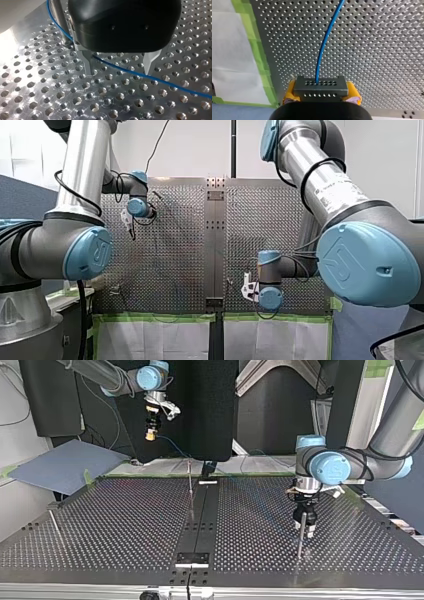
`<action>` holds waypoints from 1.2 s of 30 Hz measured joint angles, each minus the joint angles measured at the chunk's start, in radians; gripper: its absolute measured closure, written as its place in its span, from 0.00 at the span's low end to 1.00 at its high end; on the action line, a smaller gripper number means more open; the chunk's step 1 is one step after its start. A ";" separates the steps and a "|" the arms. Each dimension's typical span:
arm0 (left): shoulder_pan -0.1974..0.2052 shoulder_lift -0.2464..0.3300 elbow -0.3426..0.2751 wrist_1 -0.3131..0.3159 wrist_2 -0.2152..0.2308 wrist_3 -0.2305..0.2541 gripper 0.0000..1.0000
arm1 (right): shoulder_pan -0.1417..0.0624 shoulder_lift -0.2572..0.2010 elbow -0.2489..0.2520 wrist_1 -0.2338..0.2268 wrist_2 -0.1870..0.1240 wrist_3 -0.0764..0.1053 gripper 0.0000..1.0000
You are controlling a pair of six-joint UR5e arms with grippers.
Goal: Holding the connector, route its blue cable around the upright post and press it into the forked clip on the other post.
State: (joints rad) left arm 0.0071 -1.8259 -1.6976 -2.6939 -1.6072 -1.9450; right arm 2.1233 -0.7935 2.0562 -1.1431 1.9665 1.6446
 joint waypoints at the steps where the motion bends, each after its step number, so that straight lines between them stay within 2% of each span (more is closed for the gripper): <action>1: 0.000 0.000 0.000 0.000 0.000 0.000 0.00 | 0.000 0.009 0.000 -0.009 0.000 0.000 1.00; 16: 0.000 0.000 0.000 0.000 -0.001 0.000 0.00 | -0.008 0.132 -0.010 -0.132 -0.020 0.003 1.00; 28: 0.000 0.000 0.000 0.000 -0.005 0.000 0.00 | -0.010 0.230 -0.099 -0.230 -0.034 0.001 1.00; 36: 0.000 0.000 0.000 0.000 -0.009 0.000 0.00 | -0.012 0.295 -0.157 -0.295 -0.060 0.002 1.00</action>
State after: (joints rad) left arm 0.0067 -1.8259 -1.6977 -2.6939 -1.6158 -1.9450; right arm 2.1115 -0.4987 1.8989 -1.4383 1.9065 1.6462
